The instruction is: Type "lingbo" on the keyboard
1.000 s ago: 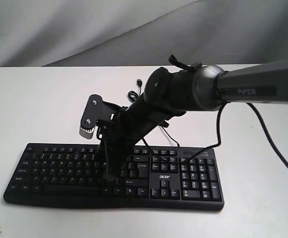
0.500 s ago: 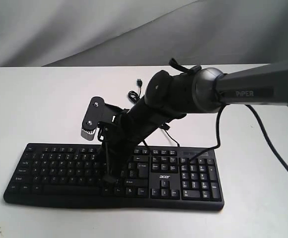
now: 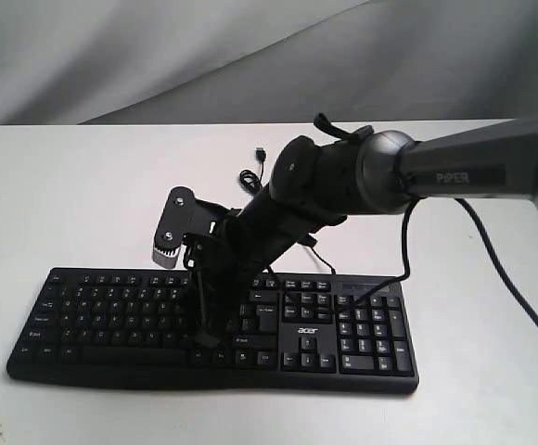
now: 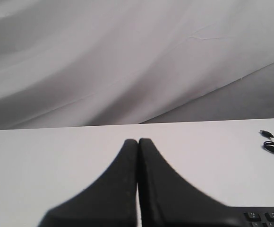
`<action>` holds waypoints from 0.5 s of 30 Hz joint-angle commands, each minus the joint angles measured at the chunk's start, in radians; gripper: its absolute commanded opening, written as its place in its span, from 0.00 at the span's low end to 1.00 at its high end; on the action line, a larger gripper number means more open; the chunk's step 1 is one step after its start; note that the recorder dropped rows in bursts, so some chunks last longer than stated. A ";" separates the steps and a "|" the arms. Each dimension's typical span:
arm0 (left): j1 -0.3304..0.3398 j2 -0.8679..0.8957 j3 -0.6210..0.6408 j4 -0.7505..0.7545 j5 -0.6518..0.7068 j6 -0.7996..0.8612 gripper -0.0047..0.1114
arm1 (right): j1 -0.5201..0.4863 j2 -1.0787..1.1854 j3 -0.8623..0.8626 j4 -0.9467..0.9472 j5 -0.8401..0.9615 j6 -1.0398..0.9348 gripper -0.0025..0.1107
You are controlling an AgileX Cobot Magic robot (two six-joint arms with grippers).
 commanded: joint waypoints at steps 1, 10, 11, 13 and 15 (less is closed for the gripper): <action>-0.007 -0.005 0.005 0.000 -0.009 -0.002 0.04 | -0.009 -0.002 0.002 0.007 0.012 -0.014 0.02; -0.007 -0.005 0.005 0.000 -0.009 -0.002 0.04 | -0.009 0.012 0.002 0.013 -0.011 -0.025 0.02; -0.007 -0.005 0.005 0.000 -0.009 -0.002 0.04 | -0.009 0.012 0.002 0.013 -0.011 -0.025 0.02; -0.007 -0.005 0.005 0.000 -0.009 -0.002 0.04 | -0.009 0.012 0.002 0.015 -0.011 -0.025 0.02; -0.007 -0.005 0.005 0.000 -0.009 -0.002 0.04 | -0.009 0.012 0.002 0.017 -0.011 -0.028 0.02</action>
